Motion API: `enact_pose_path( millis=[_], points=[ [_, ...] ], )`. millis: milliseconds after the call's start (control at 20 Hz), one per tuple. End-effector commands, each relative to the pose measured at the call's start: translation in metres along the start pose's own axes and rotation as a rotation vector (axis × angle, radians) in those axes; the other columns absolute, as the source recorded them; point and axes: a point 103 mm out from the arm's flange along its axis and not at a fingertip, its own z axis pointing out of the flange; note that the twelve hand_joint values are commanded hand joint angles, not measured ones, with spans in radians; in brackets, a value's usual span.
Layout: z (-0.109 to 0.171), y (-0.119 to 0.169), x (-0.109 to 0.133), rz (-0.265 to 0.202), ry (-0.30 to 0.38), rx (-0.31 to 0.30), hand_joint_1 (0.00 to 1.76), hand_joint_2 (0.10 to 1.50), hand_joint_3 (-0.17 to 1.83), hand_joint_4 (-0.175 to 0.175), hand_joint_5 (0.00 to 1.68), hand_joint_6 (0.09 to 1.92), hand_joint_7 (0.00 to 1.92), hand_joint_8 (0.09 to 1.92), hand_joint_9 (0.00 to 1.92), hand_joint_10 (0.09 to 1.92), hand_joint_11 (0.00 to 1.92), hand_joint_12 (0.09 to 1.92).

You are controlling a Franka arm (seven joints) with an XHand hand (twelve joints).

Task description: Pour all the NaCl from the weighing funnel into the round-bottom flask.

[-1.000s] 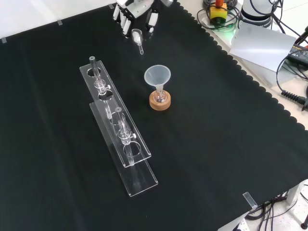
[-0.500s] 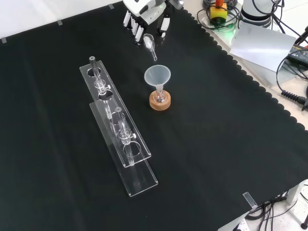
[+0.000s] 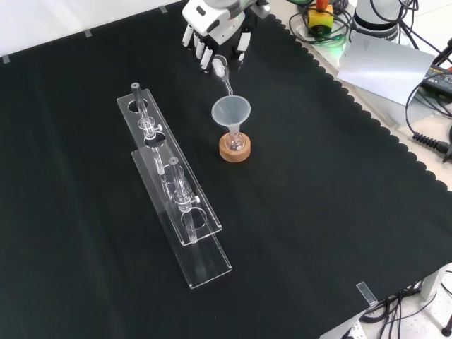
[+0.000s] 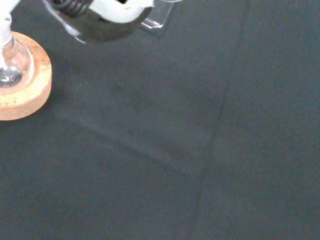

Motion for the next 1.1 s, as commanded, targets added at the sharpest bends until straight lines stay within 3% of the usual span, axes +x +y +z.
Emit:
enact_pose_path(
  millis=[50,1100],
  points=[
    [-0.005,0.006,0.005,-0.008,-0.043,0.011,1.05,0.87,0.46,0.169,1.04,1.01,1.07,0.59,1.29,0.29,0.82,1.10],
    [-0.018,0.007,0.009,-0.006,-0.135,0.046,1.05,0.86,0.47,0.174,1.04,1.00,1.07,0.59,1.29,0.28,0.82,1.10]
  ],
)
